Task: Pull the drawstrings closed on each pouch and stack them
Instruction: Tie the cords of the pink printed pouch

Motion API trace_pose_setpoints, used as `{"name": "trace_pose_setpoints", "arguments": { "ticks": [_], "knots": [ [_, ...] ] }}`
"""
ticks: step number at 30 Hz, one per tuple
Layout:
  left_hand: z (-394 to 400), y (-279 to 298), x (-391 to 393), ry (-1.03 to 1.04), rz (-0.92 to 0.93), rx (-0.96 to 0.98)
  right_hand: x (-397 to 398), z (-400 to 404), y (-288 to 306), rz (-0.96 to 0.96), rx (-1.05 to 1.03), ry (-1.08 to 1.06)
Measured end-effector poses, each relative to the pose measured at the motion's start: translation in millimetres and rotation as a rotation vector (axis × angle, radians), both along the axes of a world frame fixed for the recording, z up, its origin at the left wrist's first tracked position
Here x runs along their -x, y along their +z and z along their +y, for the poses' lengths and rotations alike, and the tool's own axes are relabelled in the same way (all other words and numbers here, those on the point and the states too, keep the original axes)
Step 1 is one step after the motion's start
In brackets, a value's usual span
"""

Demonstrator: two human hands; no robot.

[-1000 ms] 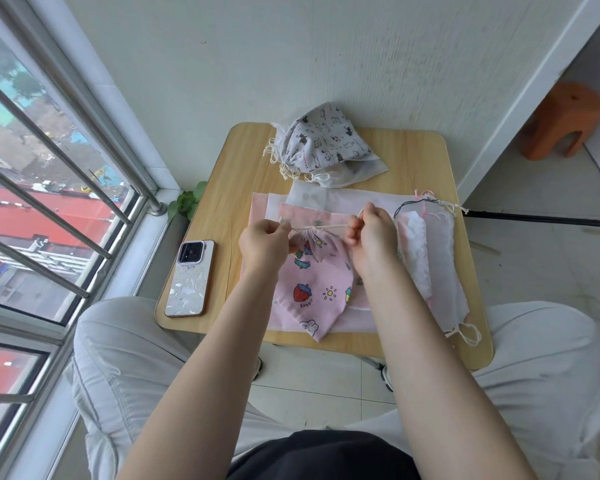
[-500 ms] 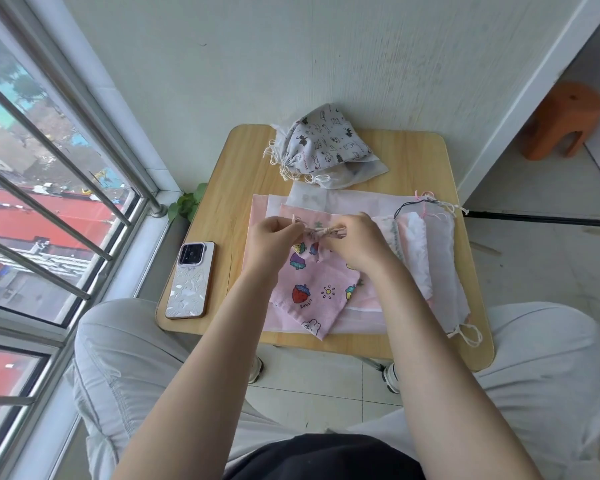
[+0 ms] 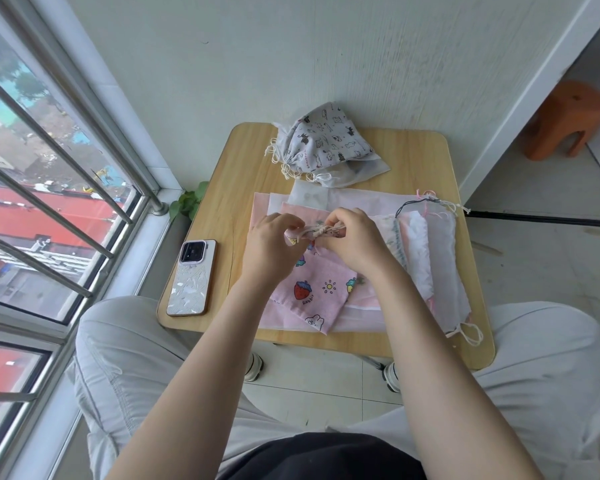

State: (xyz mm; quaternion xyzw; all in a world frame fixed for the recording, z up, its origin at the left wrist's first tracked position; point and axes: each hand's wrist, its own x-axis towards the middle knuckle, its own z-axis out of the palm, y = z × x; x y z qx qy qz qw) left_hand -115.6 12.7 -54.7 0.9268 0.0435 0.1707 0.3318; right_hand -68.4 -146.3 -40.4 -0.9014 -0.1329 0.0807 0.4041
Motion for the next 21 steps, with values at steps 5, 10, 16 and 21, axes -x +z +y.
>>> {"name": "trace_pose_setpoints", "arguments": {
  "ticks": [5, 10, 16, 21],
  "knots": [
    [-5, 1, 5, 0.065, -0.073, -0.119, 1, -1, -1, 0.004, 0.010, -0.013],
    [-4, 7, 2, -0.008, 0.035, -0.123, 1, -4, -4, 0.015, 0.075, -0.036],
    [-9, 24, 0, -0.098, 0.306, 0.591, 3, -2, -1, 0.021, 0.059, -0.005],
    [-11, 22, 4, -0.197, 0.332, 0.935, 4, -1, 2, 0.017, 0.053, 0.017]
  ]
}}
